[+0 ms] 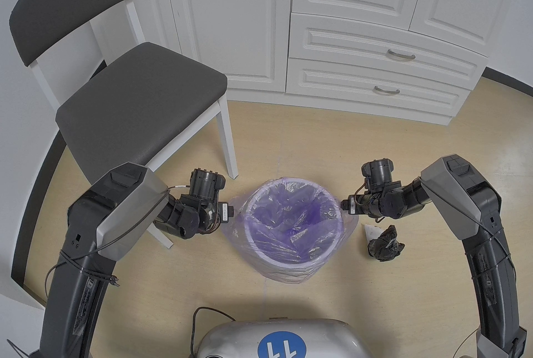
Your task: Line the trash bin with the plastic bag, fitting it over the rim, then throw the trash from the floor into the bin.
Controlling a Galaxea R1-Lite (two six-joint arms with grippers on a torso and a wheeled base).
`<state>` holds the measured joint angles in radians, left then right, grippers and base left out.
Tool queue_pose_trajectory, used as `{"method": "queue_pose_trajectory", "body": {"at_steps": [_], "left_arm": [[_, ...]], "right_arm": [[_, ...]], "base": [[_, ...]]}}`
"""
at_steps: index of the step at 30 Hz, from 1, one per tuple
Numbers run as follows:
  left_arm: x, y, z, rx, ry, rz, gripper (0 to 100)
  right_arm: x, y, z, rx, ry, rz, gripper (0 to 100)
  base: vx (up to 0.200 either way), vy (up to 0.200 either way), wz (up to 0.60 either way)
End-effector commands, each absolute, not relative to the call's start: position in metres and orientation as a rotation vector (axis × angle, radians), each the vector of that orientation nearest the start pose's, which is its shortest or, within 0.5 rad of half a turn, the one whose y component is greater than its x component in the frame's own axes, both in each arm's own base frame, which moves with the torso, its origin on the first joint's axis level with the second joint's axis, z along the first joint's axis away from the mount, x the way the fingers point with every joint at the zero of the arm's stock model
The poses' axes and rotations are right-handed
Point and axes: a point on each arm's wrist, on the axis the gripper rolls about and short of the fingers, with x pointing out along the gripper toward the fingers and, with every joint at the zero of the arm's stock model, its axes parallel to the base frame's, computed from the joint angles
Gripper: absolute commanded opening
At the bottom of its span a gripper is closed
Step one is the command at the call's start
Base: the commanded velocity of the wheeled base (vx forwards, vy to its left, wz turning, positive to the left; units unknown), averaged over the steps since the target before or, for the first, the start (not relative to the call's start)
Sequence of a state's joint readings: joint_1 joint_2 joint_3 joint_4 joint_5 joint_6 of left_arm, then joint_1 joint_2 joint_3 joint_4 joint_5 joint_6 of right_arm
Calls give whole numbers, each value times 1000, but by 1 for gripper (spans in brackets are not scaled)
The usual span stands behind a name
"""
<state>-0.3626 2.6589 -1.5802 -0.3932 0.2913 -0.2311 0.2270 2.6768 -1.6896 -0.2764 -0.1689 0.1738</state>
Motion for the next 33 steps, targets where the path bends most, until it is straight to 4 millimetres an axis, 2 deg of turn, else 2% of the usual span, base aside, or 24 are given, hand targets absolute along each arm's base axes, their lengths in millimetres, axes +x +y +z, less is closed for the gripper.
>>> {"method": "queue_pose_trajectory", "body": {"at_steps": [1,6,8,11,16,17,19,21,23,27,28,33], "left_arm": [[460,-166,-12,-28,613,8,100],[437,-162,30,-18,598,-18,100],[429,-160,43,18,599,-31,100],[417,-162,53,43,597,-53,100],[402,-175,52,66,615,-89,100],[392,-183,48,85,636,-114,100],[387,-187,43,95,650,-124,100],[381,-195,26,138,693,-148,100],[380,-197,12,155,721,-152,100],[380,-199,1,166,745,-154,100],[381,-199,-12,170,770,-161,100],[387,-200,-41,166,801,-183,100]], "right_arm": [[488,113,-10,40,667,3,100],[473,115,27,37,633,18,100],[467,116,36,30,629,24,100],[458,117,45,13,632,32,100],[448,115,44,-58,657,48,100],[443,114,40,-96,678,57,100],[442,113,37,-117,688,62,100],[440,107,29,-172,722,68,100],[439,103,25,-184,754,65,100],[440,102,22,-189,783,63,100],[442,100,16,-189,797,59,100],[447,100,3,-192,817,56,100]], "base": [[0,0,0],[0,0,0],[0,0,0],[0,0,0],[0,0,0],[0,0,0],[0,0,0],[0,0,0],[0,0,0],[0,0,0],[0,0,0],[0,0,0]]}}
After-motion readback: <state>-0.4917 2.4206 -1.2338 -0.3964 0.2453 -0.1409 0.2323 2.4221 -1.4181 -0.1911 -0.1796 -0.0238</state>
